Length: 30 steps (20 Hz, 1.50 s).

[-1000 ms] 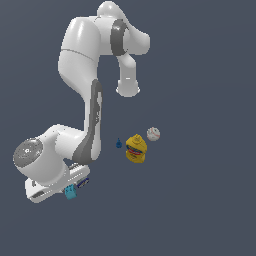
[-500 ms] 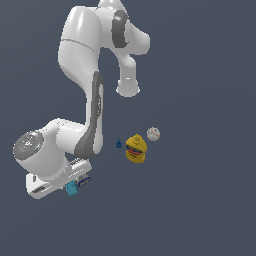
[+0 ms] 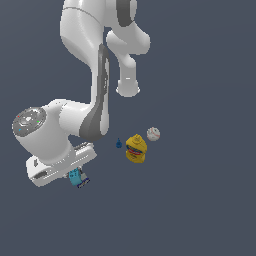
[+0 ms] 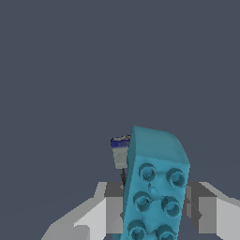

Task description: Pick up a designated object from a clutter of objects.

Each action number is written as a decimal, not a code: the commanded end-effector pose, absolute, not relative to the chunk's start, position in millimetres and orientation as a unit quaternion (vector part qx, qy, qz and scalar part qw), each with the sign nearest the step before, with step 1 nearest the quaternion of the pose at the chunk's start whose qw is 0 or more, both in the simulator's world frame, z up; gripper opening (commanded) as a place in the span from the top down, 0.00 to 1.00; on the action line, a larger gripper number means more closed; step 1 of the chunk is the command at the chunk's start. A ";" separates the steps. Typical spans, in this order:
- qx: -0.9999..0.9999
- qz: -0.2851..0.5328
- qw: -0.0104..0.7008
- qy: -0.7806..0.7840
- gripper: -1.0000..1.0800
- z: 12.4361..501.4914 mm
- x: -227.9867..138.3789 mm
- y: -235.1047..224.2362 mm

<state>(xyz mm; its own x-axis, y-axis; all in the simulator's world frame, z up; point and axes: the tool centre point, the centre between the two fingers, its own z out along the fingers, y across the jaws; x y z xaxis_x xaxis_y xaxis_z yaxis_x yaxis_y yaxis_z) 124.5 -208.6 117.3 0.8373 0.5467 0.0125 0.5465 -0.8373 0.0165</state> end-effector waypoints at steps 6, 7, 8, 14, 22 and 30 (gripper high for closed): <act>0.958 0.007 0.005 0.285 1.00 181.1 98.5 -180.5; 0.958 0.007 0.005 0.285 1.00 190.0 94.8 -176.5; 0.958 0.006 0.005 0.285 1.00 199.2 91.1 -172.5; 0.958 0.004 0.003 0.286 1.00 257.2 68.3 -147.3; 0.958 0.002 0.002 0.286 1.00 329.7 41.9 -116.7; 0.958 0.000 0.001 0.286 1.00 375.3 27.6 -97.9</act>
<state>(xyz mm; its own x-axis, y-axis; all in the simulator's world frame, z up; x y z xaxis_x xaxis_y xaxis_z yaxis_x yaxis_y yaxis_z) 29.9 -100.6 368.5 0.8363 0.5482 0.0008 0.5482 -0.8363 0.0024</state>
